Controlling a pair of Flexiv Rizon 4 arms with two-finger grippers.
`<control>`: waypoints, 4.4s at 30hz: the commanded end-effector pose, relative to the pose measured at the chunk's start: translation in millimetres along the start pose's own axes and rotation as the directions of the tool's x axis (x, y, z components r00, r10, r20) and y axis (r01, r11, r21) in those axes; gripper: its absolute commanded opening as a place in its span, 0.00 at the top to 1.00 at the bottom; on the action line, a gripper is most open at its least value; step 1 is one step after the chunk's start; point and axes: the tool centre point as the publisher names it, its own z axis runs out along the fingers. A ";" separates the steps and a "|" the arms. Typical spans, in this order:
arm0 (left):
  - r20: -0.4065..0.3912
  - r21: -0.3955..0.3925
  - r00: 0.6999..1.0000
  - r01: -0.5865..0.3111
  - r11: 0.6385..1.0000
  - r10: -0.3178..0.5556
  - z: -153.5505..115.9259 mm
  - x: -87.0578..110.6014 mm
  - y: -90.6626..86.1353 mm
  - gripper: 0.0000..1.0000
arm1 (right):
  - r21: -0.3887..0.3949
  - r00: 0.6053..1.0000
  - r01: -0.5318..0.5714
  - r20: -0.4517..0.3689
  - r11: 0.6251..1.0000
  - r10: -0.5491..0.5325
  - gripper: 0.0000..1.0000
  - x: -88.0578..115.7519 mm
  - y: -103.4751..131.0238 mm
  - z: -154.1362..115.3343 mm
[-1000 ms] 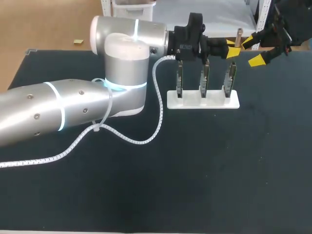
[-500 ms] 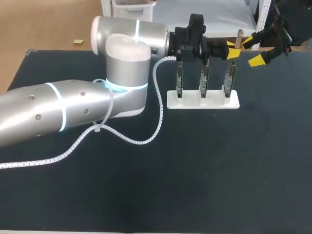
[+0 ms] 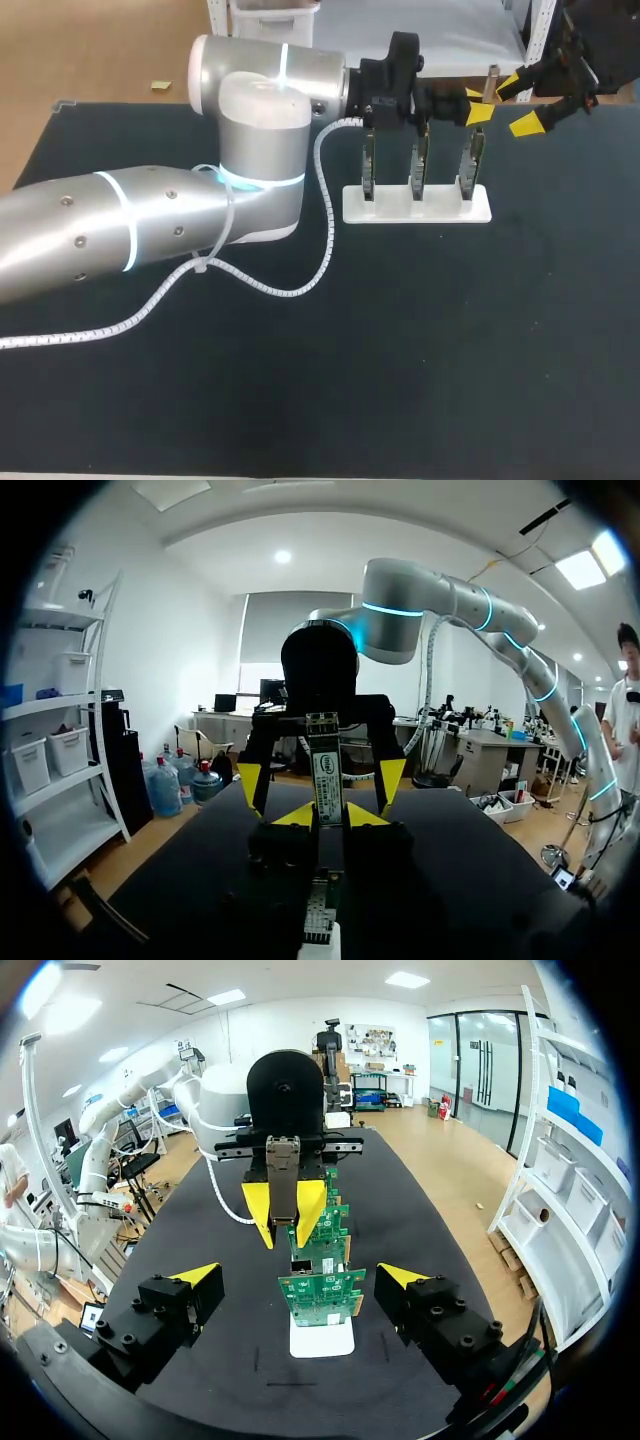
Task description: Pick up the optical module with the left hand, and insert it into the network port with the right hand.
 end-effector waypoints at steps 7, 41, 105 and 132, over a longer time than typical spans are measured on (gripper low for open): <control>-0.006 -0.007 1.000 0.004 1.000 -0.004 1.9 -0.3 1.6 1.00 | 0.004 1.000 0.000 0.000 1.000 0.000 0.00 -0.2 1.6 0.1; -0.012 -0.006 1.000 -0.006 1.000 0.006 1.8 -0.8 1.7 1.00 | 0.100 0.996 0.063 0.057 0.993 -0.069 0.00 -34.7 -4.6 -30.8; -0.012 -0.006 1.000 -0.006 1.000 0.006 1.8 -0.8 1.7 1.00 | -0.007 0.997 0.067 0.042 0.998 -0.067 1.00 -61.2 1.7 -3.8; -0.031 -0.017 0.999 -0.024 1.000 0.024 -2.6 -1.6 0.1 0.00 | -0.006 0.996 0.073 0.046 0.997 -0.073 1.00 -61.2 4.3 -3.7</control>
